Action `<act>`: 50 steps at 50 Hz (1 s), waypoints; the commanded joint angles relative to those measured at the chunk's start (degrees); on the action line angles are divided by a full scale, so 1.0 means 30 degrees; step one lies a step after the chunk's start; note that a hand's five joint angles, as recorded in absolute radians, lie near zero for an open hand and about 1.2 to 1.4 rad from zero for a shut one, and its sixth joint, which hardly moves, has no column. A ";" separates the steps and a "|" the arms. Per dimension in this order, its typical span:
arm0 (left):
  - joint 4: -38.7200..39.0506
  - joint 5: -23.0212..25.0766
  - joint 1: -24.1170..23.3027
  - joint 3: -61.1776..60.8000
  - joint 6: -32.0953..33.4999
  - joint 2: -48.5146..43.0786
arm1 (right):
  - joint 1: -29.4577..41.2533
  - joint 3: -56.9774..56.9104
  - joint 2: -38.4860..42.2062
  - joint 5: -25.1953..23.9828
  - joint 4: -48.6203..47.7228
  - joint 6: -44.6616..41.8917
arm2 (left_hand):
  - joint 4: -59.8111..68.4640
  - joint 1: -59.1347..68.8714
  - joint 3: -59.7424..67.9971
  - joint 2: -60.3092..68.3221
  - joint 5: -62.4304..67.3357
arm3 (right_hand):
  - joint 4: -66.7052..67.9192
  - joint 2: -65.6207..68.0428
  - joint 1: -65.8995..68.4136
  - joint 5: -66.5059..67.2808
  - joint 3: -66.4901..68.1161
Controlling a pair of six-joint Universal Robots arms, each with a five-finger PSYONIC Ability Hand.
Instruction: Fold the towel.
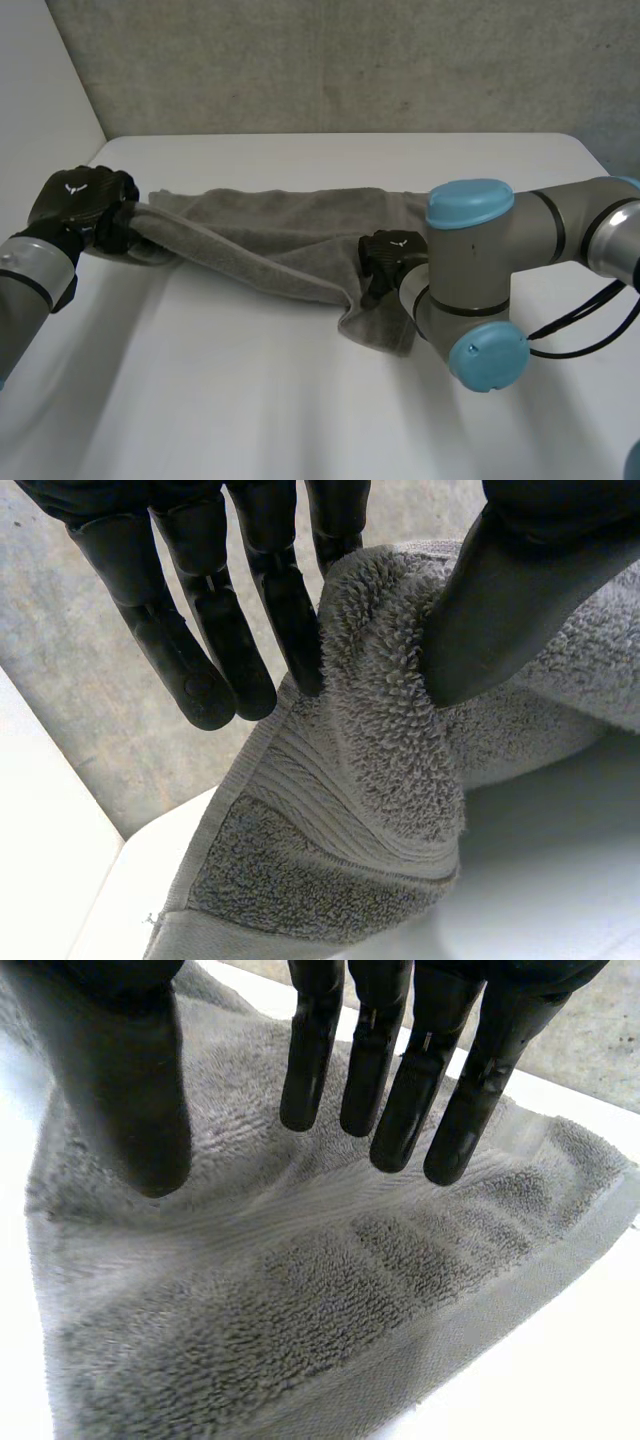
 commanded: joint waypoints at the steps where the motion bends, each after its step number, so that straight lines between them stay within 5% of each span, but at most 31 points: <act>1: 0.0061 0.0003 0.0008 0.0255 -0.0073 -0.0172 | -0.0217 0.1183 -0.2011 0.0019 0.1072 0.0328 | 0.0885 0.0930 0.0349 0.0851 0.0603 | -0.3299 -0.3411 -0.3354 -0.3070 -0.3353; 11: -0.0524 -0.0290 -0.0021 0.2190 -0.0337 -0.0495 | -0.0158 0.4322 -0.3480 -0.0069 -0.0012 0.2467 | 0.0885 0.0930 0.0349 0.0851 0.0603 | -0.4709 -0.4820 -0.4763 -0.4479 -0.4762; 26: -0.3278 -0.0876 -0.0576 0.5470 -0.3149 -0.0524 | 0.1247 0.2890 -0.0260 0.0253 -0.1564 0.2760 | 0.0885 0.0930 0.0349 0.0851 0.0603 | -0.4766 -0.4877 -0.4821 -0.4536 -0.4819; 35: -0.3278 -0.0876 -0.0695 0.5062 -0.3091 -0.1168 | 0.1483 0.2211 0.0418 0.1687 -0.1887 0.1738 | 0.0885 0.0930 0.0349 0.0851 0.0603 | -0.4204 -0.4315 -0.4259 -0.3974 -0.4257; 50: -0.3073 -0.0642 -0.0343 0.3244 -0.2944 -0.1491 | 0.1277 0.5582 -0.1839 0.1806 -0.3733 -0.1283 | 0.0885 0.0930 0.0349 0.0851 0.0603 | -0.4204 -0.4315 -0.4259 -0.3974 -0.4257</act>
